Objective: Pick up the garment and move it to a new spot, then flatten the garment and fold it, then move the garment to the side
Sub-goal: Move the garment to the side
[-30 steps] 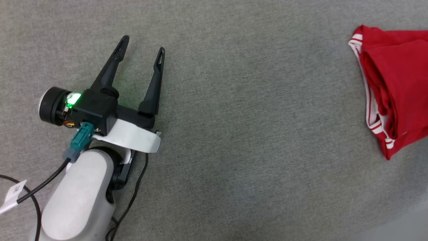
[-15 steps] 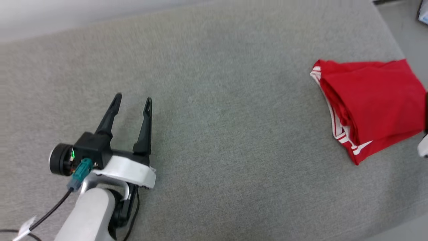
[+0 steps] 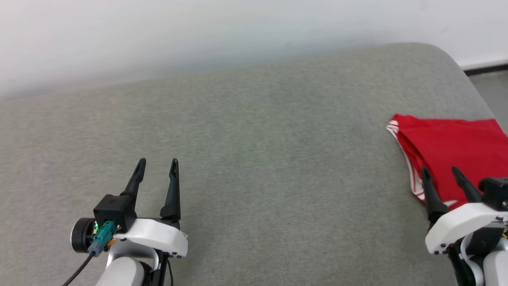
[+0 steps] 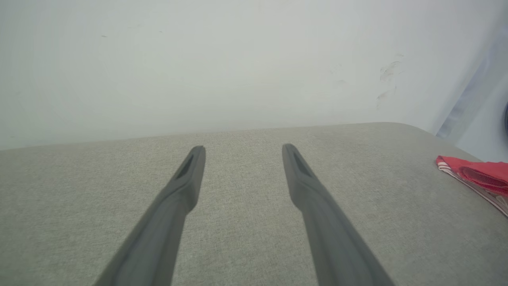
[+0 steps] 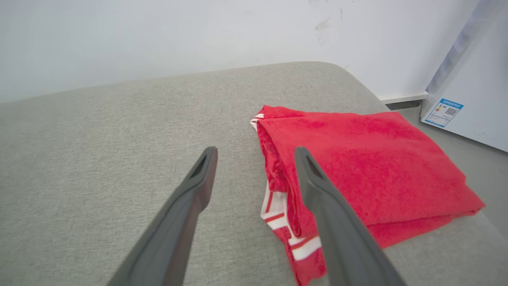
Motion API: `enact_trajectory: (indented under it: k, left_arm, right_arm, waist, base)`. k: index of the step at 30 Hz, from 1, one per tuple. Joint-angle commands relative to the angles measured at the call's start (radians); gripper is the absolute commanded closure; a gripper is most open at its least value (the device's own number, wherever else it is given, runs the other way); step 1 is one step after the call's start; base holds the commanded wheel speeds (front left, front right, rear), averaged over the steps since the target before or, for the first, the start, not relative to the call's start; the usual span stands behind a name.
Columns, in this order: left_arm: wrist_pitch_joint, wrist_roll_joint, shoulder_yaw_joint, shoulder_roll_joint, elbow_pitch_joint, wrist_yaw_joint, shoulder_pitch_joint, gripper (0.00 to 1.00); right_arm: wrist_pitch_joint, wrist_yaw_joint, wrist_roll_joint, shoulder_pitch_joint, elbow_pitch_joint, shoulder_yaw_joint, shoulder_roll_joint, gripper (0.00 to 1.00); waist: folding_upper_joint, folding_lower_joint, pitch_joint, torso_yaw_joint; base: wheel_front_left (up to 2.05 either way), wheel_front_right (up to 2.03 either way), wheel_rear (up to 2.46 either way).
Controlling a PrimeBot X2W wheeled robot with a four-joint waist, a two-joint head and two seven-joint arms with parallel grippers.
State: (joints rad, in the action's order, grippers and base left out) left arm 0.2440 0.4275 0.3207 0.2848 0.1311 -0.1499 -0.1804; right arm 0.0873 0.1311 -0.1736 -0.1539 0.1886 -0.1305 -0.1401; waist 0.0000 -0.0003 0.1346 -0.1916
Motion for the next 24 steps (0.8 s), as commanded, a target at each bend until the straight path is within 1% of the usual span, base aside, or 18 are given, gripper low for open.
enact_trajectory:
  k: [1,6,10,13,15,24]
  left_arm:
    - [0.006,0.003,-0.003,-0.003,0.007,-0.002,0.015,0.00]
    - [0.015,-0.002,-0.016,-0.007,0.037,-0.007,0.036,0.00]
    - [0.019,-0.005,-0.028,-0.008,0.057,-0.009,0.061,0.00]
    - [0.020,-0.013,-0.038,-0.002,0.065,-0.016,0.082,0.00]
    - [0.021,-0.016,-0.040,-0.004,0.067,-0.012,0.102,0.00]
    - [0.023,-0.034,-0.054,-0.002,0.063,-0.023,0.160,0.00]
  right_arm:
    - [-0.013,-0.001,0.011,0.023,-0.026,0.006,0.007,0.00]
    - [-0.068,-0.001,0.037,0.074,-0.114,0.038,0.044,0.00]
    - [-0.096,-0.001,0.059,0.111,-0.156,0.064,0.069,0.00]
    - [-0.111,-0.001,0.073,0.140,-0.181,0.077,0.078,0.00]
    - [-0.117,-0.001,0.072,0.161,-0.195,0.080,0.085,0.00]
    - [-0.103,-0.001,0.079,0.216,-0.231,0.090,0.091,0.00]
  waist:
    - [0.0000,0.0003,-0.035,0.051]
    - [0.0000,0.0003,-0.065,0.115]
    - [0.0000,0.0003,-0.094,0.146]
    - [0.0000,0.0003,-0.113,0.157]
    - [0.0000,0.0003,-0.131,0.164]
    - [0.0000,0.0003,-0.160,0.172]
  base:
    - [0.00,0.00,0.00]
    - [0.00,0.00,0.00]
    - [0.00,0.00,0.00]
    - [0.00,0.00,0.00]
    - [0.00,0.00,0.00]
    - [0.00,0.00,0.00]
